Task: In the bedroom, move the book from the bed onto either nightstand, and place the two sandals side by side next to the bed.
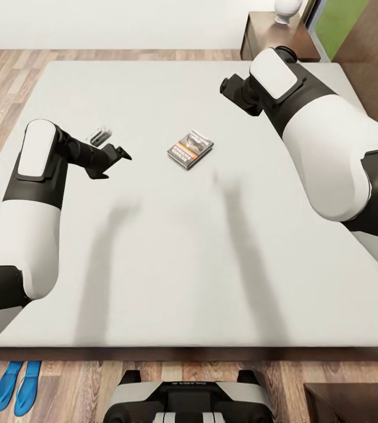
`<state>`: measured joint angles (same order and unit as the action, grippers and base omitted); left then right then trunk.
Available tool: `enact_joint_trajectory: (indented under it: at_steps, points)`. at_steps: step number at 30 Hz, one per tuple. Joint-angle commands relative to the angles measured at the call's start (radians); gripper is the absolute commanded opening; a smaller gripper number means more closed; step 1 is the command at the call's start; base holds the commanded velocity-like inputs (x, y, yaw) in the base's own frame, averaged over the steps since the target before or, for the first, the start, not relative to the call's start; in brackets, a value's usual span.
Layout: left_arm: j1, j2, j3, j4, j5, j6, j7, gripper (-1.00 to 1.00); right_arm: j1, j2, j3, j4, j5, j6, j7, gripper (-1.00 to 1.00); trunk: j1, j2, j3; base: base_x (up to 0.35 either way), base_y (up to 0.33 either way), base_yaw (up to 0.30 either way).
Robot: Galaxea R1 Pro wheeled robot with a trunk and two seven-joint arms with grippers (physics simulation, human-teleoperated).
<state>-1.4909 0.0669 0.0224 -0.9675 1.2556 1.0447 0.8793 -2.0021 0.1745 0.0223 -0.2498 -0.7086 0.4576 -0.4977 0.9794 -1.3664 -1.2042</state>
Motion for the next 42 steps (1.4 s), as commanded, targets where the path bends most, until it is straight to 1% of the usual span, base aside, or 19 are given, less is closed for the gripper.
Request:
enact_joint_trajectory:
  at_steps: [1,8,20,32,42]
  points:
    - [0.0,0.003,0.0,-0.003,0.01,0.002,0.01,1.0,0.0,0.0,0.002,-0.002,-0.005,0.004,-0.005,1.0,0.0,0.0,-0.002,0.0,0.155,0.0]
    - [0.001,0.009,-0.001,-0.006,0.01,0.002,0.01,1.0,0.0,0.0,0.002,-0.001,-0.005,0.004,0.0,1.0,0.0,0.0,-0.013,0.0,0.152,0.0]
    - [0.001,0.013,0.0,-0.006,0.011,0.002,0.01,1.0,0.0,0.0,0.002,-0.001,-0.005,0.004,0.003,1.0,0.0,0.0,-0.032,0.0,0.03,0.0]
    - [0.002,0.013,0.0,-0.006,0.011,0.002,0.01,1.0,0.0,0.0,0.002,0.0,-0.005,0.004,0.004,1.0,0.0,0.0,-0.05,0.0,0.197,0.0]
    - [0.003,0.013,-0.001,-0.007,0.011,0.002,0.01,1.0,0.0,0.0,0.002,0.0,-0.005,0.004,0.004,1.0,0.0,0.0,-0.066,0.0,0.049,0.0]
